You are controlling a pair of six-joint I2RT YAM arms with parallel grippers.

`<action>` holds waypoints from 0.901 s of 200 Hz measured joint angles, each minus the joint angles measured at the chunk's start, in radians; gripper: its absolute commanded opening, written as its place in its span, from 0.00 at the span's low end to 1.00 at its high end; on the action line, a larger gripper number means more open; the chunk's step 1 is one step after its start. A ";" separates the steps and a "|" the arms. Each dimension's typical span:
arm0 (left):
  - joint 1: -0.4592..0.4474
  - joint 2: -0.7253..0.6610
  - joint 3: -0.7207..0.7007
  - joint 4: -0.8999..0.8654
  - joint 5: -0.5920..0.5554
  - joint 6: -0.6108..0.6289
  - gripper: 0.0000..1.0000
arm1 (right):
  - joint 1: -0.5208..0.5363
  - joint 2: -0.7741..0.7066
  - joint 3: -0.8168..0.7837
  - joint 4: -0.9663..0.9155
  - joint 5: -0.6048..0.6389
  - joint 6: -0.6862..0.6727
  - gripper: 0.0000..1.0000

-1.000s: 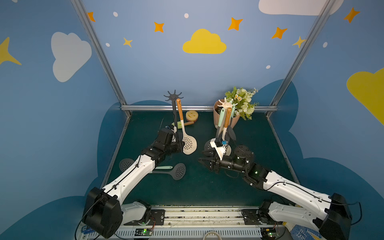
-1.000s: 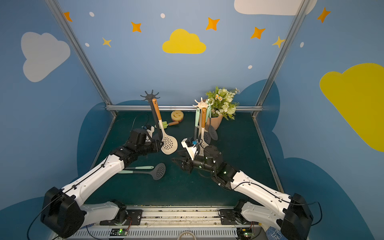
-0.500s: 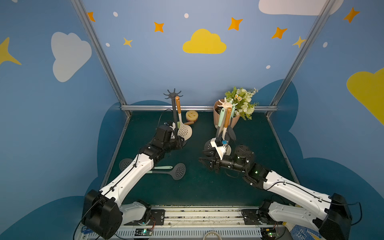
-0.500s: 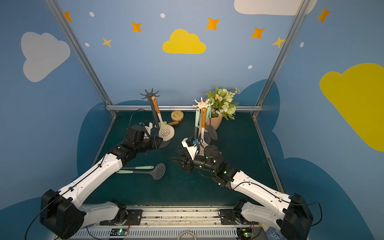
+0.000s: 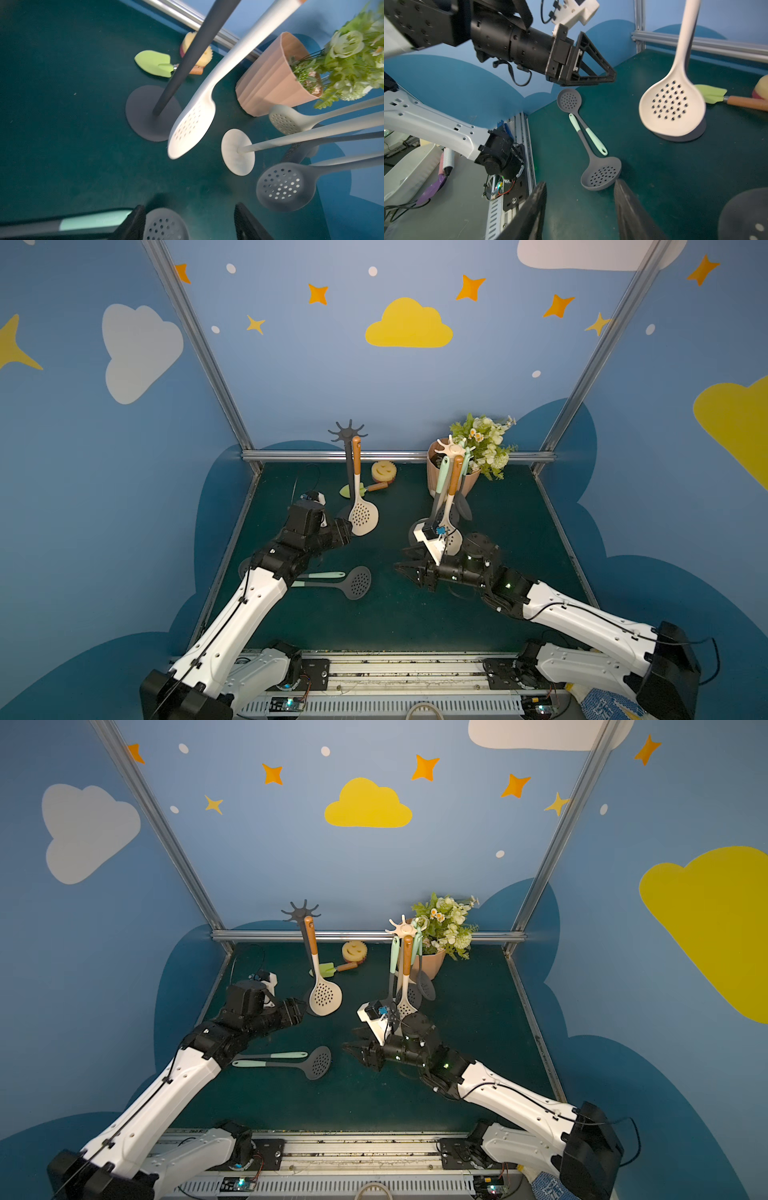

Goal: Hang the skimmer on the kitchen utensil rack
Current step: Hang the skimmer on the rack, then pick up the skimmer from the center of the board.

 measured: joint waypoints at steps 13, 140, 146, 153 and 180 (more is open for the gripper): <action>0.003 -0.070 -0.050 -0.050 -0.009 -0.052 0.71 | 0.029 0.022 -0.010 -0.009 0.017 0.000 0.51; 0.006 -0.355 -0.360 -0.235 -0.014 -0.502 0.70 | 0.274 0.428 0.134 -0.171 0.434 0.390 0.50; 0.006 -0.362 -0.365 -0.231 -0.016 -0.508 0.70 | 0.276 0.445 0.153 -0.178 0.447 0.415 0.50; 0.006 -0.371 -0.372 -0.228 -0.018 -0.514 0.70 | 0.279 0.461 0.169 -0.182 0.459 0.437 0.50; 0.006 -0.411 -0.400 -0.216 -0.024 -0.529 0.71 | 0.280 0.512 0.220 -0.203 0.496 0.531 0.51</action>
